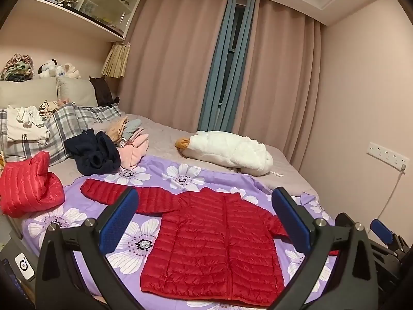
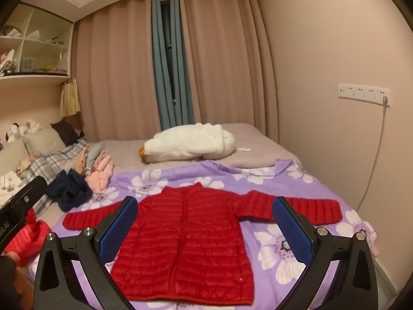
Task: Fold large clothes
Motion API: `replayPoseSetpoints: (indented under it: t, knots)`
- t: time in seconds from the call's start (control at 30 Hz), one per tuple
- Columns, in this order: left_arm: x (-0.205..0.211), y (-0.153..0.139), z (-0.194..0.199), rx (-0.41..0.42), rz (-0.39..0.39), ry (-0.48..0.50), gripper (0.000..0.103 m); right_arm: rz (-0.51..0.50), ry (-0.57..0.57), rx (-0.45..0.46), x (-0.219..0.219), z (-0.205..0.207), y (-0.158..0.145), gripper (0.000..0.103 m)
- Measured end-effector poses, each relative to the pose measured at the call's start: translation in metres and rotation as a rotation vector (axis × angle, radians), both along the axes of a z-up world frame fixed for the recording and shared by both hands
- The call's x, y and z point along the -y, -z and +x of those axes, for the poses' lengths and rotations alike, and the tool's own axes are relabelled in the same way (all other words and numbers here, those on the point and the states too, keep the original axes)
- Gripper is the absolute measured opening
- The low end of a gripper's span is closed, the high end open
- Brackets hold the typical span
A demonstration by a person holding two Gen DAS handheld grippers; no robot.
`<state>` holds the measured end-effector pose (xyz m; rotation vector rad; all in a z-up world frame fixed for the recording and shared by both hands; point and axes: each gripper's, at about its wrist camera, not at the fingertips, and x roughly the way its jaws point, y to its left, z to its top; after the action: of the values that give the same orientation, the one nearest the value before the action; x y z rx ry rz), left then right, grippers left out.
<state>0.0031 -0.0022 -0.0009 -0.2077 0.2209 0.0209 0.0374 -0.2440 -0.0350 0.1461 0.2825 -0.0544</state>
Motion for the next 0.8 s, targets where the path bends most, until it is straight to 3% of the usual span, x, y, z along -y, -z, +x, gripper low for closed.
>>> replayPoseSetpoints:
  t: [0.8]
  knots:
    - [-0.0067, -0.0005, -0.0077, -0.004, -0.007, -0.015, 0.103, 0.003, -0.001, 0.000, -0.0005, 0.0001, 0.0102, 0.103]
